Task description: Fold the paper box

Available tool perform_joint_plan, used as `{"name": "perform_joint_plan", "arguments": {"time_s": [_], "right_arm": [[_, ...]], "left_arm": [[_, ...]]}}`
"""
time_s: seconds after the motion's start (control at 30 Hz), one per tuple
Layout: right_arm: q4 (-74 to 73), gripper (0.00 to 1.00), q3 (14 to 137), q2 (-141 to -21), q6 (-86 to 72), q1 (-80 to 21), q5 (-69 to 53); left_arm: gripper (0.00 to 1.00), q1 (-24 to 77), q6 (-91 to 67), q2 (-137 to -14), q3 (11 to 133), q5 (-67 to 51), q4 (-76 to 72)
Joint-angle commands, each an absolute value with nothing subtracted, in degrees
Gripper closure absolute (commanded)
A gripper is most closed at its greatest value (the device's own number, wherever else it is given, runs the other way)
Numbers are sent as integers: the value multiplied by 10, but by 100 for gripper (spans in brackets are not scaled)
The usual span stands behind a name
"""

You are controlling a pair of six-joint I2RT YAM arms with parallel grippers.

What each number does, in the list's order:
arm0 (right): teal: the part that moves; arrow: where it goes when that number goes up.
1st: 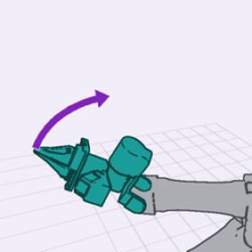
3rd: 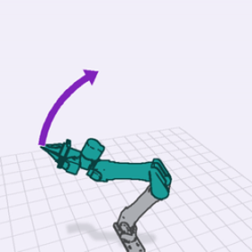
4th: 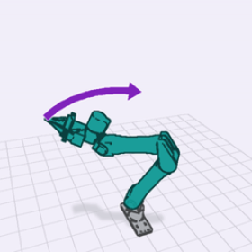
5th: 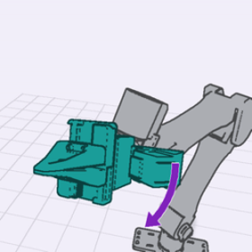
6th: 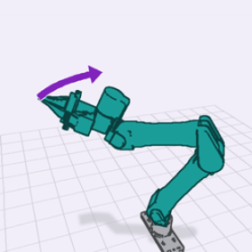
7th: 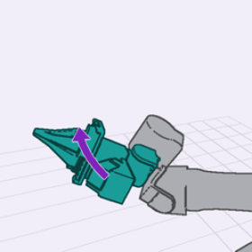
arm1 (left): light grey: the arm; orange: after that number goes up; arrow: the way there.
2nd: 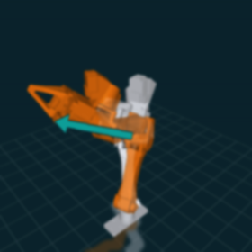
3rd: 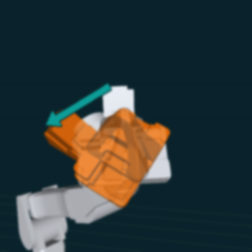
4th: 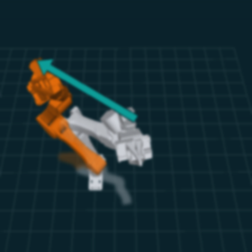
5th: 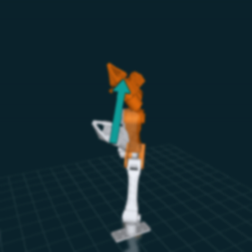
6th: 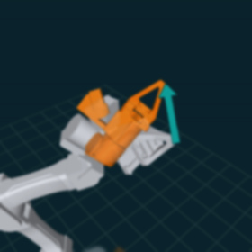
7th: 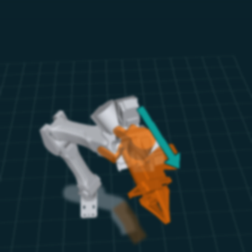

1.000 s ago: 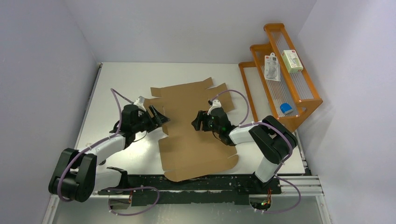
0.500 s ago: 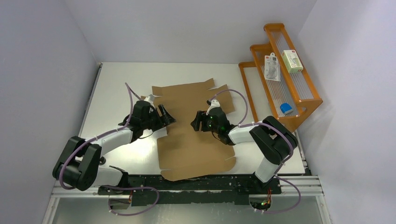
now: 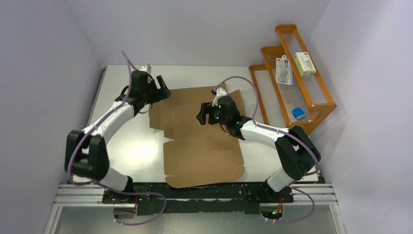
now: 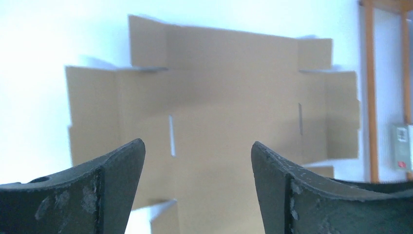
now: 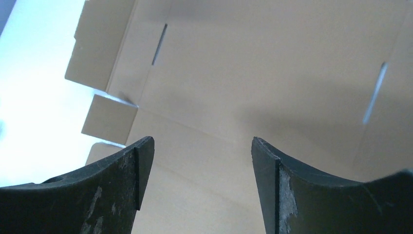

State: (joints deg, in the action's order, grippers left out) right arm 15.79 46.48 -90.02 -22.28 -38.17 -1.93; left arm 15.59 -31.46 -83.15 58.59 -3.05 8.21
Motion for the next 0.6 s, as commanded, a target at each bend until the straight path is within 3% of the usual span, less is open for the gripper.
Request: {"name": "perform_joint_plan", "arguments": {"time_s": [0.0, 0.3, 0.57], "right_arm": [[93, 23, 522, -909, -171, -349, -54], [95, 22, 562, -932, -151, -288, -120], [99, 22, 584, -958, -135, -261, -157]], "left_arm": [[15, 124, -243, -936, 692, -37, 169], [18, 94, -209, -1117, 880, -98, 187], [23, 65, -194, -1228, 940, -156, 176]]}}
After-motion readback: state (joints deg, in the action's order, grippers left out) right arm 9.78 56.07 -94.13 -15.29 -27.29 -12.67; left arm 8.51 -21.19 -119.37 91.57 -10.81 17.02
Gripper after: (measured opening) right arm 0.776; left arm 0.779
